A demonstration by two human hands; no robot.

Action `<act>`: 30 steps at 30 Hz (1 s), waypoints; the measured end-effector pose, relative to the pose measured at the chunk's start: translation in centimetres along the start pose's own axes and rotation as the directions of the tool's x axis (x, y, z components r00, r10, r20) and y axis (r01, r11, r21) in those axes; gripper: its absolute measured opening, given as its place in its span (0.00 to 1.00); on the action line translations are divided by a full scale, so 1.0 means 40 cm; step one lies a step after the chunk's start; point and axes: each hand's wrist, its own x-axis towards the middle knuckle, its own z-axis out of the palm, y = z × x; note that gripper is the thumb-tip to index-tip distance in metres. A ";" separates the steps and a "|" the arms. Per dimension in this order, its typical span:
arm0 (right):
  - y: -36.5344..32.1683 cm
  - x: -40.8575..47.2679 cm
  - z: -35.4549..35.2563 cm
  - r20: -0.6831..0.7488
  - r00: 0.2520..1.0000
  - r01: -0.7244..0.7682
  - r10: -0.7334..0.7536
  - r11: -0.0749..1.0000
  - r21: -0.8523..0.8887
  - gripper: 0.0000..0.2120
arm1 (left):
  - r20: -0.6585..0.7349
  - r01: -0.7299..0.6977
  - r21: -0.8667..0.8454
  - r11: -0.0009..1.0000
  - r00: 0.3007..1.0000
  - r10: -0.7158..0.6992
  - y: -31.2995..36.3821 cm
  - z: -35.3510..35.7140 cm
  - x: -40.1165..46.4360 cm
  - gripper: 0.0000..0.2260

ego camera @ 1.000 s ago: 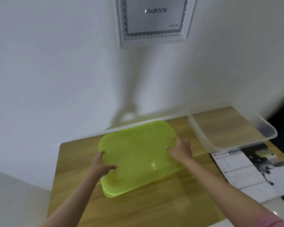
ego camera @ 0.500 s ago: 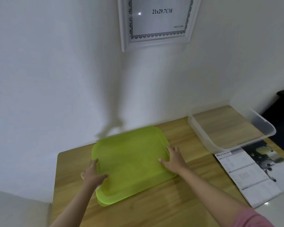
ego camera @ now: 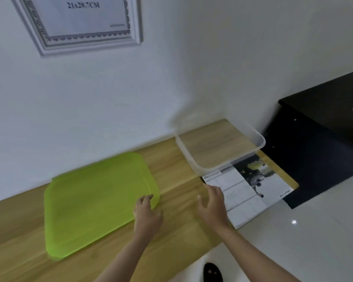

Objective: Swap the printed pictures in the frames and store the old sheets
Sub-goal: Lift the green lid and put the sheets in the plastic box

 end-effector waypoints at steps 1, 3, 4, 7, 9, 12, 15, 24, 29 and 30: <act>0.043 -0.005 -0.038 -0.083 0.995 -0.065 0.064 0.998 -0.004 0.21 | 0.055 -0.013 -0.011 1.000 0.998 0.013 0.038 0.047 -0.020 0.24; 0.117 -0.011 -0.106 -0.219 0.954 -0.214 0.205 0.977 -0.018 0.20 | 0.154 -0.019 -0.026 0.999 0.988 0.023 0.103 0.136 -0.055 0.23; 0.152 -0.013 -0.136 -0.264 0.927 -0.280 0.266 0.960 -0.014 0.21 | 0.199 -0.019 -0.040 0.999 0.980 0.026 0.130 0.175 -0.071 0.23; 0.236 -0.010 -0.205 -0.295 0.854 -0.438 0.428 0.898 0.034 0.26 | 0.295 -0.009 -0.066 0.998 0.955 0.028 0.197 0.275 -0.102 0.22; 0.278 -0.006 -0.231 -0.245 0.830 -0.494 0.501 0.864 0.095 0.30 | 0.329 0.016 -0.076 0.997 0.944 0.010 0.234 0.329 -0.115 0.22; 0.320 0.006 -0.258 -0.112 0.841 -0.501 0.530 0.840 0.210 0.30 | 0.306 0.068 -0.113 0.991 0.952 -0.031 0.272 0.395 -0.122 0.18; 0.356 0.022 -0.274 -0.027 0.818 -0.539 0.575 0.782 0.312 0.29 | 0.223 0.123 -0.152 0.981 0.971 -0.087 0.300 0.438 -0.123 0.15; 0.380 0.049 -0.277 0.099 0.747 -0.612 0.658 0.621 0.489 0.27 | 0.153 0.373 -0.372 0.850 0.928 -0.340 0.350 0.466 -0.112 0.14; 0.385 0.033 -0.271 0.102 0.765 -0.580 0.636 0.612 0.538 0.26 | 0.135 0.349 -0.408 0.844 0.937 -0.322 0.364 0.449 -0.100 0.15; 0.384 0.029 -0.272 0.099 0.766 -0.570 0.635 0.600 0.561 0.25 | 0.147 0.359 -0.431 0.828 0.933 -0.328 0.365 0.448 -0.097 0.16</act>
